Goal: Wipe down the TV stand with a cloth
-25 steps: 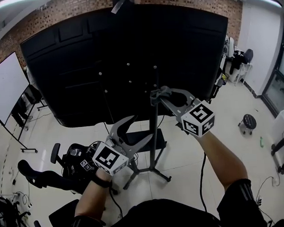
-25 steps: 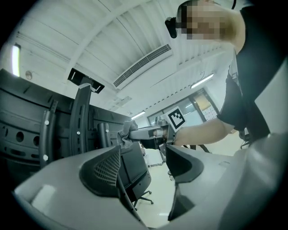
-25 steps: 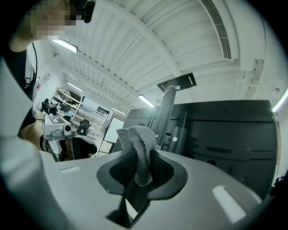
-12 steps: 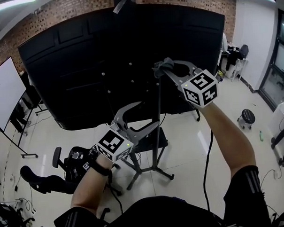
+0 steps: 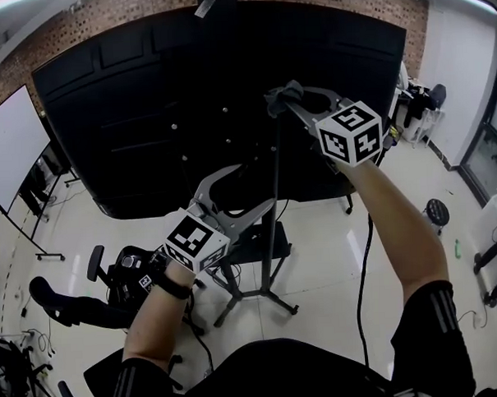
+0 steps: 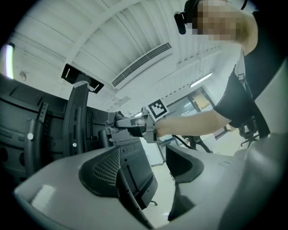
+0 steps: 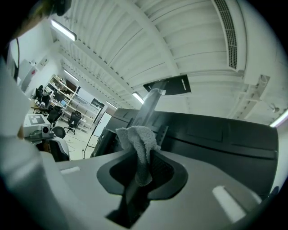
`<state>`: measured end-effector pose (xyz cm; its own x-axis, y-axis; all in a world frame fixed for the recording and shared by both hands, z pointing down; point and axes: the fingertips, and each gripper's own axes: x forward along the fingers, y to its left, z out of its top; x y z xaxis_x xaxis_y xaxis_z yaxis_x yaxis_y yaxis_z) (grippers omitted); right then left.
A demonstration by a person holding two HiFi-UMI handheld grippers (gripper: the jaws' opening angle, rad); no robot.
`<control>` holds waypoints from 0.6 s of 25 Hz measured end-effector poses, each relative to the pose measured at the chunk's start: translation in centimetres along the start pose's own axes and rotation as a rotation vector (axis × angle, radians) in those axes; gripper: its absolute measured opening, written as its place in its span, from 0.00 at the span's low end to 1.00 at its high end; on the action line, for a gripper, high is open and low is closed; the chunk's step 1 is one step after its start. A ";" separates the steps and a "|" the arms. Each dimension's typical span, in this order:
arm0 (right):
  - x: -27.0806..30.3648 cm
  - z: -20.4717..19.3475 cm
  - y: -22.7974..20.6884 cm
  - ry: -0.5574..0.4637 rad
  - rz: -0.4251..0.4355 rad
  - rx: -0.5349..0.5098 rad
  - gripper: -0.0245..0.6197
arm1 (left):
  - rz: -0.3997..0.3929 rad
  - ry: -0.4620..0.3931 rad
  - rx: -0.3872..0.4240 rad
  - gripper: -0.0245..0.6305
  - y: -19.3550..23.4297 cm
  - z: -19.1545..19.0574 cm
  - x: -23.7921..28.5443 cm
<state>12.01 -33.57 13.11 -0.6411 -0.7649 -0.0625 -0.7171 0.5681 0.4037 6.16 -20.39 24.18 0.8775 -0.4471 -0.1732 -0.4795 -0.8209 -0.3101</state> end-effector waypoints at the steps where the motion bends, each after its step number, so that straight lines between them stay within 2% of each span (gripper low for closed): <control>1: 0.2 -0.2 -0.3 0.006 0.003 0.000 0.14 | 0.007 0.003 -0.002 0.55 0.1 -0.2 0.3; 9: 1.5 -3.4 -0.8 0.041 0.044 0.041 0.14 | 0.045 0.053 0.001 0.55 0.1 -2.9 1.4; 15: 1.3 -6.6 0.1 0.072 0.071 0.047 0.14 | 0.070 0.072 -0.039 0.55 0.0 -4.8 1.5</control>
<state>12.90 -36.53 19.04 -0.6705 -0.7413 0.0309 -0.6839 0.6336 0.3616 7.53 -22.74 28.42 0.8406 -0.5271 -0.1250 -0.5403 -0.7995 -0.2625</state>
